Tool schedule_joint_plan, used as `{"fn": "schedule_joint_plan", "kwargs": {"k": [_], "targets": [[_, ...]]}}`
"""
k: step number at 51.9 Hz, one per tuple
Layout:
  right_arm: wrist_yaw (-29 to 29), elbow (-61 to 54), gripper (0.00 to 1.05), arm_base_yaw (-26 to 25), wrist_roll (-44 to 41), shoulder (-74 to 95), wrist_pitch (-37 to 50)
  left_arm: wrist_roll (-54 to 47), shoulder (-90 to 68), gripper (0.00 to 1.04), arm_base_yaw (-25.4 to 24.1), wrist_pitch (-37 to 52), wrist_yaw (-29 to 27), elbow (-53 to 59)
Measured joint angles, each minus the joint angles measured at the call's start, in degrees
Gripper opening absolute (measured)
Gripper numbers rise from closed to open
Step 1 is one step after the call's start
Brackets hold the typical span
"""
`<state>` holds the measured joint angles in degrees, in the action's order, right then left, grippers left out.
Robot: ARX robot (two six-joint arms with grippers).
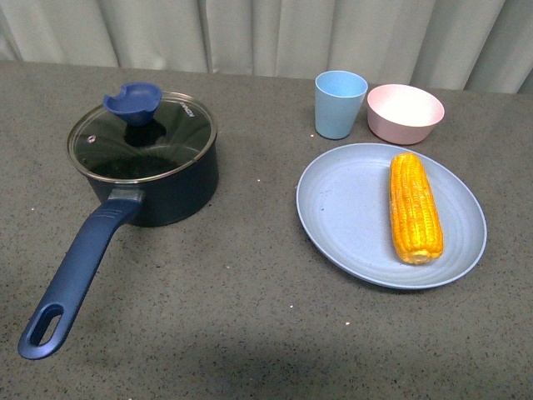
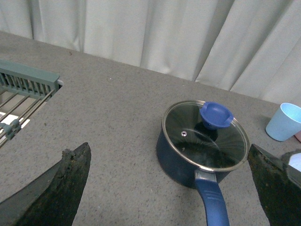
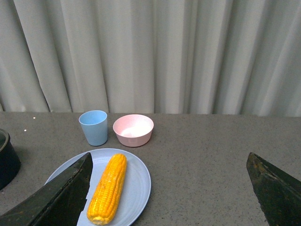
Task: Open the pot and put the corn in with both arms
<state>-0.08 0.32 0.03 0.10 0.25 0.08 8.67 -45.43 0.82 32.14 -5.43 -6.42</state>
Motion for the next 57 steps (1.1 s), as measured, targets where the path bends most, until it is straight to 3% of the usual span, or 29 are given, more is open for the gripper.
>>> {"fn": "schedule_joint_plan", "kwargs": {"k": [8,15,25,57], "targets": [[0.0,0.0,0.96,0.0,0.0,0.0,0.0,1.4,-18.7,0.98,2.4,13.7,0.7,-6.6],[0.0,0.0,0.96,0.0,0.0,0.0,0.0,2.4,-38.3,0.98,5.4,18.9,1.0,-17.0],[0.0,0.0,0.96,0.0,0.0,0.0,0.0,2.3,-50.2,0.98,7.1,19.0,1.1,-27.0],[0.0,0.0,0.96,0.0,0.0,0.0,0.0,-5.8,-71.2,0.98,8.5,20.9,2.5,-40.7]]}}
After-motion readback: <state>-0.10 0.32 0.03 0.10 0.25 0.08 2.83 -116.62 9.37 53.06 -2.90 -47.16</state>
